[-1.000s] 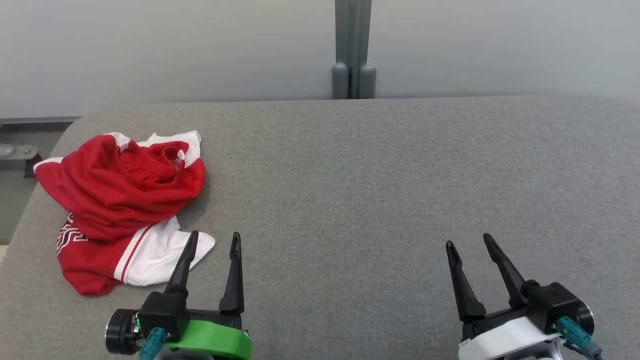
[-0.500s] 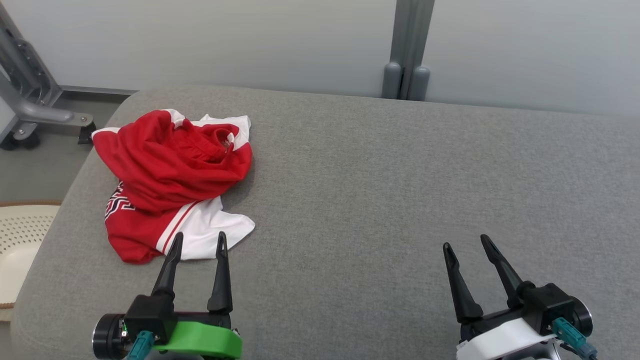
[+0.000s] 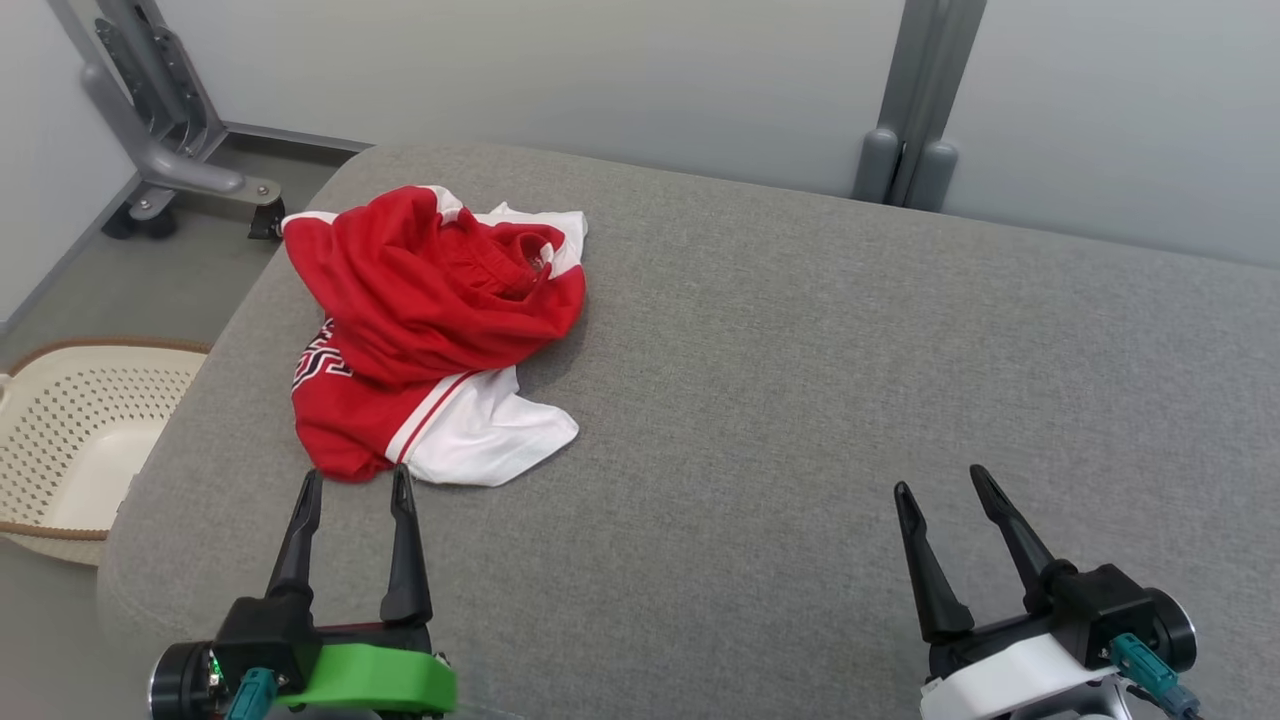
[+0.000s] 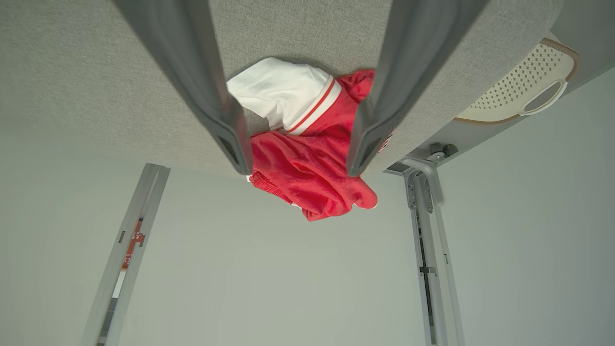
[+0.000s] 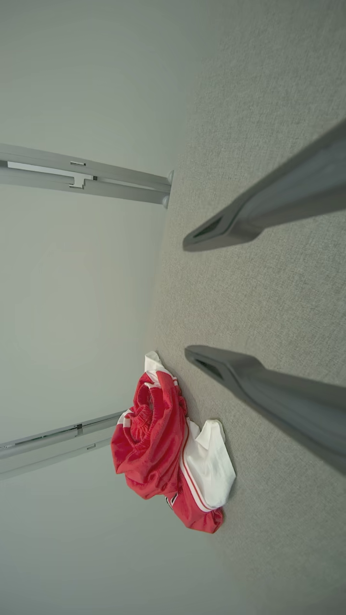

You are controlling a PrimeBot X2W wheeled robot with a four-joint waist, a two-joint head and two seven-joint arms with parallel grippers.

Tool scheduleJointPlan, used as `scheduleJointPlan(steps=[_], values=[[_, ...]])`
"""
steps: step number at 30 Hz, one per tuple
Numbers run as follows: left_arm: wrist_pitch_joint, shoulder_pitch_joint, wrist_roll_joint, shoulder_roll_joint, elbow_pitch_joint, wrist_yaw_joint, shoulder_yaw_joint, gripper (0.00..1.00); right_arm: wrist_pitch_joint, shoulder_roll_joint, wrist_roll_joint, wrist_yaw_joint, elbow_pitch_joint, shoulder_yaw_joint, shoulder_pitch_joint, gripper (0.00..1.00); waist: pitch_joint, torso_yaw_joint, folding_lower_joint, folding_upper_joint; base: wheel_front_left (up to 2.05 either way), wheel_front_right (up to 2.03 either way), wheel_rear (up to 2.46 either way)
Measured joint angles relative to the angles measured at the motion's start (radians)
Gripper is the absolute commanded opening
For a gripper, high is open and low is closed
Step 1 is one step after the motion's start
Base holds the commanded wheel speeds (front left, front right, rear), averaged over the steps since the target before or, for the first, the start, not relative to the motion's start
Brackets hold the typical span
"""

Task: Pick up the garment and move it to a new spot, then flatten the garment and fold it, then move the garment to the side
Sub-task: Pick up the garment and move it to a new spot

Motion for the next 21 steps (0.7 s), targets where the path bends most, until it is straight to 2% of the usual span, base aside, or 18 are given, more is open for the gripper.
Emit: scheduleJointPlan(steps=[14, 17, 21], values=[[0.0, 0.02, -0.03, 0.0, -0.004, 0.007, 0.035, 1.0, 0.0, 0.0, -0.006, 0.0, 0.001, 0.006, -0.003, 1.0, 0.009, 0.047, 0.0, 0.0, 0.0, 0.0, 0.0], [0.0, 0.019, -0.037, 0.0, 0.0, 0.007, 0.035, 1.0, 0.0, 0.002, 0.032, 0.0, -0.013, -0.026, -0.003, 1.0, 0.014, 0.047, 0.0, 0.0, 0.0, 0.0, 0.0], [0.0, -0.011, 0.003, 0.0, 0.0, -0.015, 0.028, 1.0, 0.0, -0.001, 0.041, 0.0, 0.012, -0.054, -0.006, 1.0, 0.033, 0.042, 0.0, 0.0, 0.0, 0.0, 0.0]])
